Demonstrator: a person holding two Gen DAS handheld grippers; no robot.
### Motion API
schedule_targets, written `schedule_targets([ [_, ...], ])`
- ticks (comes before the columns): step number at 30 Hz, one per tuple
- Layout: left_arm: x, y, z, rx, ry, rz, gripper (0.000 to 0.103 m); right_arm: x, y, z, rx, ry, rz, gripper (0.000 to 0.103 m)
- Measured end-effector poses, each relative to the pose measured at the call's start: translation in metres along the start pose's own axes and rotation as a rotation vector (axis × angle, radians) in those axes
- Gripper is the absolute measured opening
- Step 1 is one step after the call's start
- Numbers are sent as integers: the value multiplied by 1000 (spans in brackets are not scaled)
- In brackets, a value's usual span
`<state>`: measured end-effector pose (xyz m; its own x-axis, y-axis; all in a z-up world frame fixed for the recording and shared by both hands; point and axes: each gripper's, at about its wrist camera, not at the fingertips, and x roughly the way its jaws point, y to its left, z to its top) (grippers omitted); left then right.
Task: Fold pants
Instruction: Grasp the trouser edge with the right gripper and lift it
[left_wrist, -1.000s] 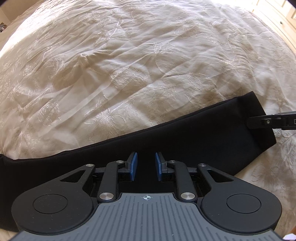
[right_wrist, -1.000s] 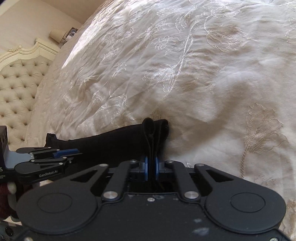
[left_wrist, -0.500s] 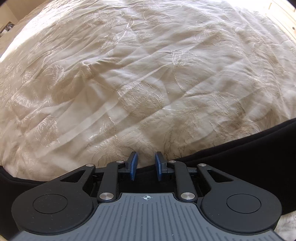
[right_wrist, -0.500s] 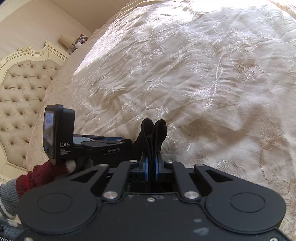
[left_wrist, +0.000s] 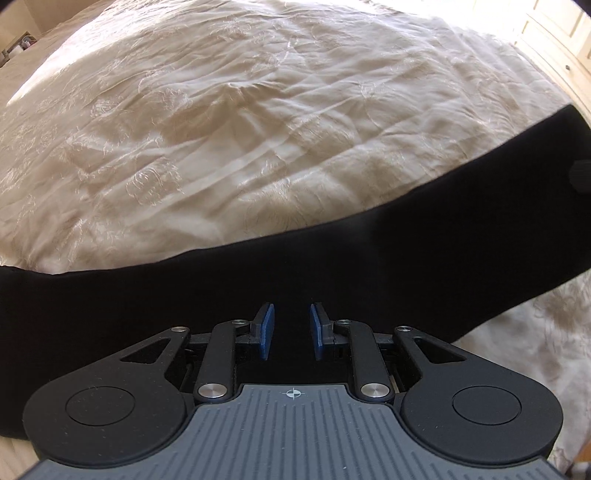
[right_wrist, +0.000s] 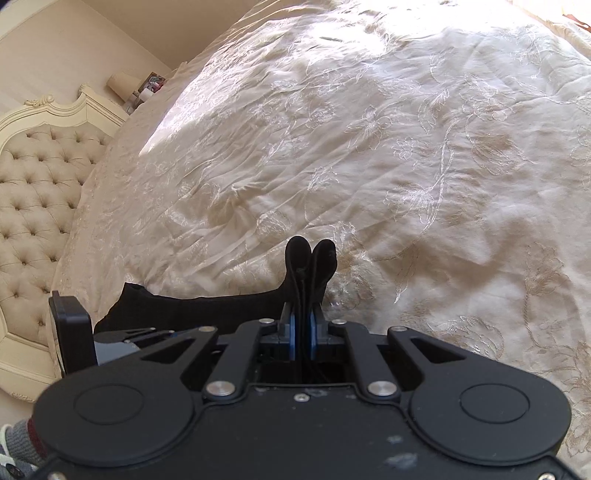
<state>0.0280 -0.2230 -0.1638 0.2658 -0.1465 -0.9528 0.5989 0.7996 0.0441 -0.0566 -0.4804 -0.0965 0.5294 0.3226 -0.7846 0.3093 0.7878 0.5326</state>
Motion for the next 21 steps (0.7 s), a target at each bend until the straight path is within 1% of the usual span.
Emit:
schedule_targets([
  [3, 15, -6, -6, 34, 9, 7, 21, -2, 12, 0, -11, -10, -19, 9],
  [6, 33, -12, -5, 101, 28, 34, 20, -6, 31, -2, -16, -26, -37, 9],
  [7, 31, -12, -3, 119, 18, 29, 20, -6, 36, -3, -15, -29, -41, 9],
  [9, 22, -4, 0, 113, -13, -6, 20, -7, 54, -6, -18, -41, -56, 9],
  [12, 7, 23, 1, 45, -46, -32, 21, -5, 82, -11, -32, -60, -72, 9],
  [14, -2, 51, 0, -4, -54, -47, 21, -1, 101, -15, -32, -73, -75, 9],
  [17, -11, 91, -4, -55, -63, -36, 21, 9, 136, -24, -29, -88, -63, 9],
  [21, -22, 142, -18, -109, -67, -22, 21, 35, 179, -38, -58, -78, -51, 9],
])
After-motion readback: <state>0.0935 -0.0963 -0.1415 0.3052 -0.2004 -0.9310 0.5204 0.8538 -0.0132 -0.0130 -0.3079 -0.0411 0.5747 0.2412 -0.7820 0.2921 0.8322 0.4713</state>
